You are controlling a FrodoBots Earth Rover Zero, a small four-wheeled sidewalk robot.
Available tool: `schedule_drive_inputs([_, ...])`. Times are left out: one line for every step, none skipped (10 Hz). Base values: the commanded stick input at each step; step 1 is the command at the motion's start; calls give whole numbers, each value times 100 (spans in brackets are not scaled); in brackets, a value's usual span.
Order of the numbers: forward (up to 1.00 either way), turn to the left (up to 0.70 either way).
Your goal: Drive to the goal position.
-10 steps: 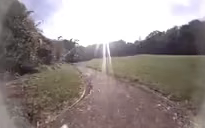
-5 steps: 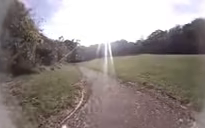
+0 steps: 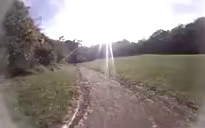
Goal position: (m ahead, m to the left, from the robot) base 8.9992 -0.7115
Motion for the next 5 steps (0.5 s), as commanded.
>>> schedule_drive_inputs([85,0])
schedule_drive_inputs([85,0])
schedule_drive_inputs([85,0])
schedule_drive_inputs([85,0])
schedule_drive_inputs([85,0])
